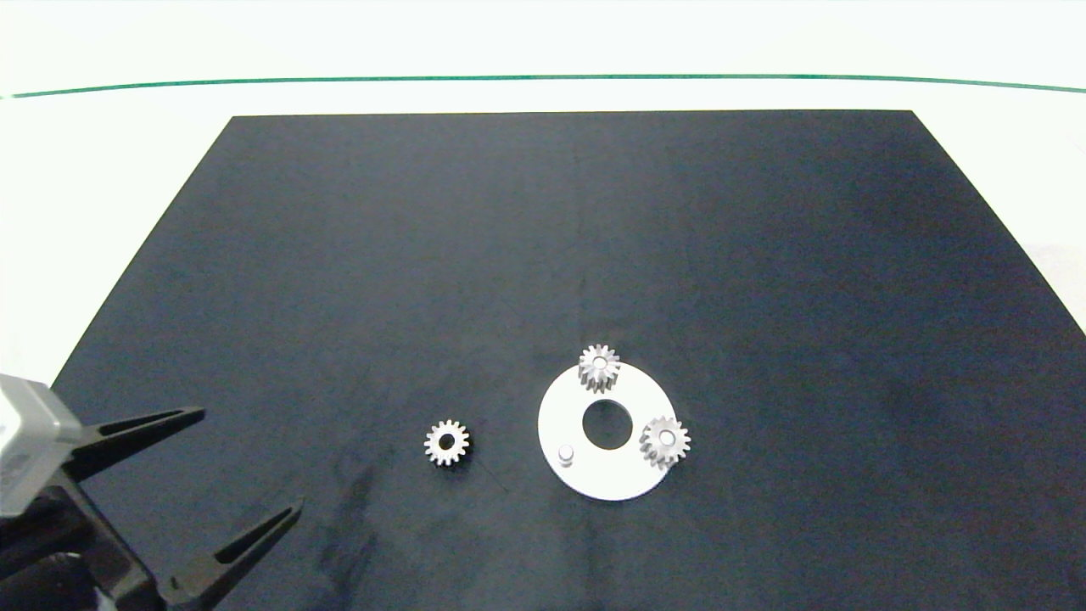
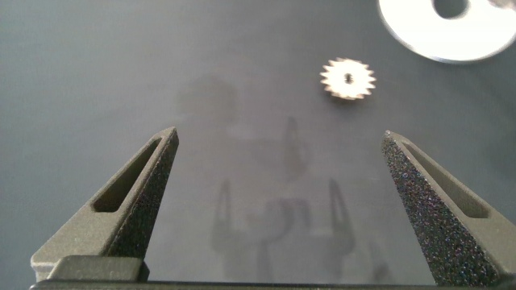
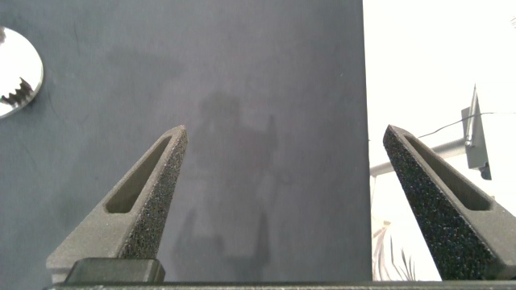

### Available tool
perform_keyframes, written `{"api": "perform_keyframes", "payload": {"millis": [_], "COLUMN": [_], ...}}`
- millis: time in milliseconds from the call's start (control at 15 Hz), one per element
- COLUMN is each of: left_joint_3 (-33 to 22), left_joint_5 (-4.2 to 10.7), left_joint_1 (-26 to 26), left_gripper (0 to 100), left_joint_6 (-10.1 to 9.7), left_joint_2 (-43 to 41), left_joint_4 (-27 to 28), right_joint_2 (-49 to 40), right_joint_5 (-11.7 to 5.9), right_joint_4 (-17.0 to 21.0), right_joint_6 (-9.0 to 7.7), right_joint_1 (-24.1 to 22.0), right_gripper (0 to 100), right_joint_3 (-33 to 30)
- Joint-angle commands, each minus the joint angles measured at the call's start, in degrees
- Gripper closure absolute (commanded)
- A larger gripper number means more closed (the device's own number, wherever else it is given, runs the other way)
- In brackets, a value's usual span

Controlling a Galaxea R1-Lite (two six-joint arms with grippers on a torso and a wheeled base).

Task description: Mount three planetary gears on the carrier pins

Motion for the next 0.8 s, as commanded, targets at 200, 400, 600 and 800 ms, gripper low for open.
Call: {"api": "perform_keyframes", "payload": {"millis": [200,400,600,800], "left_joint_3": [0.2,-3.3,-5.8,-7.6], "left_joint_5": [0.53,2.99,7.74,8.0], "left_joint_1": [-10.0,-10.8,-15.0,-17.4], "left_gripper": [0,0,0,0], "left_joint_6": [0.07,0.07,0.07,-0.11], "left_joint_2": [12.1,15.8,21.4,26.1], "left_joint_4": [-1.5,-1.4,-1.5,-1.6], "right_joint_2": [0.7,0.4,0.5,0.0], "right_joint_5": [-0.15,-0.06,0.02,0.02], "right_joint_4": [0.3,0.3,0.3,0.3], "right_joint_6": [-0.09,-0.01,-0.01,-0.01], "right_joint_1": [0.0,0.3,0.4,1.0], "right_gripper": [0,0,0,0], "right_joint_3": [-0.5,-0.3,0.6,1.1]}}
